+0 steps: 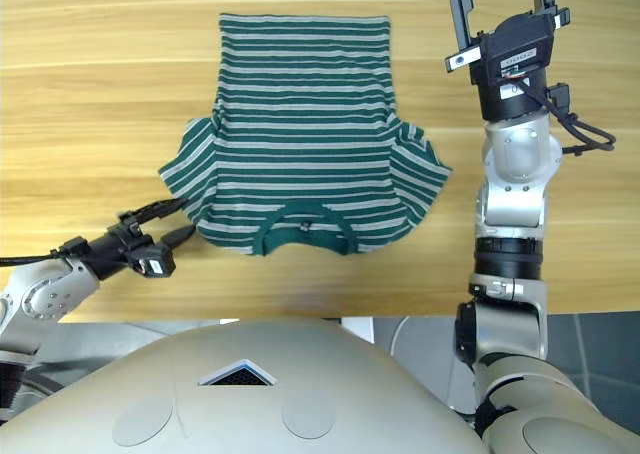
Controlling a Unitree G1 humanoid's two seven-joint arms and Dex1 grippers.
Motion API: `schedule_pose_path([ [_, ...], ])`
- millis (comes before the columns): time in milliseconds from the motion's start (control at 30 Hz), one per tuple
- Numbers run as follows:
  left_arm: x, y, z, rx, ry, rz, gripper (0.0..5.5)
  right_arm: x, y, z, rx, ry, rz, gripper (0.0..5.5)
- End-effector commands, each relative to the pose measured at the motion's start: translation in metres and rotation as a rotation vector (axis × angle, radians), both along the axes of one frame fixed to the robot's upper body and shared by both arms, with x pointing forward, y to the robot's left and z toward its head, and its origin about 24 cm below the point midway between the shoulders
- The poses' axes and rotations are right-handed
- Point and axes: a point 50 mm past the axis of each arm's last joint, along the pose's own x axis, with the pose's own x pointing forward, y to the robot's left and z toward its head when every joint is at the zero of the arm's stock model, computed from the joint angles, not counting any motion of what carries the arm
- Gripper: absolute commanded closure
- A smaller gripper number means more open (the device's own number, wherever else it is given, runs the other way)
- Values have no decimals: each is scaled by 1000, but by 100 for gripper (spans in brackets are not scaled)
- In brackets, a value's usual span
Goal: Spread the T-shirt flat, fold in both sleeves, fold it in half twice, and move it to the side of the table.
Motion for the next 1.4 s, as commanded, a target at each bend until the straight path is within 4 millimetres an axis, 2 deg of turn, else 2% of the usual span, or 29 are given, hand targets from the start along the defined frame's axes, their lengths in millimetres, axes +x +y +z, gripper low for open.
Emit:
schedule_pose_path([
  [33, -1, 9, -26, 131, 126, 8, 273, -1, 2, -2, -23, 4, -10, 327],
  [233, 16, 27, -29, 186, 88, 97, 273, -1, 0, -5, -16, 10, -21, 327],
  [467, 24, 33, -30, 196, 67, 130, 273, -2, -4, -8, 0, 16, -45, 327],
  [633, 28, 24, -34, 167, 68, 109, 273, -3, -6, -8, 12, 15, -49, 327],
  [800, 37, 36, -41, 180, 76, 189, 273, -6, -9, -10, 19, 19, -60, 327],
  [1133, 35, 28, -46, 151, 95, 147, 273, -8, -13, -10, 19, 17, -77, 327],
  [1400, 33, 29, -46, 151, 96, 156, 401, -10, -16, -9, 28, 16, -85, 324],
])
